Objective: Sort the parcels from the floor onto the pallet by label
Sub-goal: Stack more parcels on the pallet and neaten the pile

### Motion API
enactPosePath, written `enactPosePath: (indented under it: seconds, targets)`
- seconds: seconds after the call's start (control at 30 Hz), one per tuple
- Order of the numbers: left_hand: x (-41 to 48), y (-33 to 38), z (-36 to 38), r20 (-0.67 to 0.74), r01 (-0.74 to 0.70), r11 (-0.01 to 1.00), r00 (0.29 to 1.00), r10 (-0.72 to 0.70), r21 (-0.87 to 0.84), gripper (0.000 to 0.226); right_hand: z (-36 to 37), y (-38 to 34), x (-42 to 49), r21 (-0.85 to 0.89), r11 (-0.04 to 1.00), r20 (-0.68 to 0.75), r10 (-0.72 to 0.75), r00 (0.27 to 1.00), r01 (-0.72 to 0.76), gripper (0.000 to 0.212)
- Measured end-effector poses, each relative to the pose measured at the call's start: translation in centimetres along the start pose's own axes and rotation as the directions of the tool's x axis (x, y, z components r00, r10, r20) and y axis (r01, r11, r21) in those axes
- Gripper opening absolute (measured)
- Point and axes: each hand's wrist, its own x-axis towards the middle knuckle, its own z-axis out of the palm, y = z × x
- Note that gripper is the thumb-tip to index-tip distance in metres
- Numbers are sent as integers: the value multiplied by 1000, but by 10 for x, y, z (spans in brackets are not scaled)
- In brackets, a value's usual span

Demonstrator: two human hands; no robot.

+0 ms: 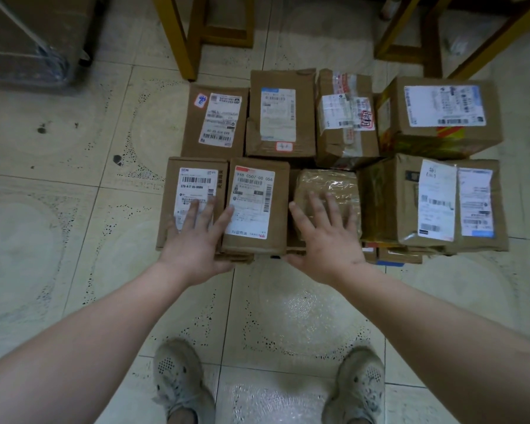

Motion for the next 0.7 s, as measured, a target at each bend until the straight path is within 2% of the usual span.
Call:
enactPosePath:
  seconds: [0.1,0.17,0.4,0.6,0.7]
  targets:
    - [6,17,-5,-1,-50,999,999,50,-16,105,-7,14,1,65,992,76,107,991,-112,94]
    - [9,26,-5,-7,-37,999,999,37,-40,97,-8,17,3,113,985,101,121,988,-132,87]
    - [8,37,-4,-53,6,999,999,-8,-40,90,2,18,-7,82,994,25,69,997,-71,63]
    - [12,40,-12,-39,24,999,999,-25,-23,92,-4,21,-11,91,994,73,45,996,-52,64]
    - [10,42,-18,-28,42,999,999,-43,-24,98,-15,27,-18,95,995,-20,20,1000,-18,65]
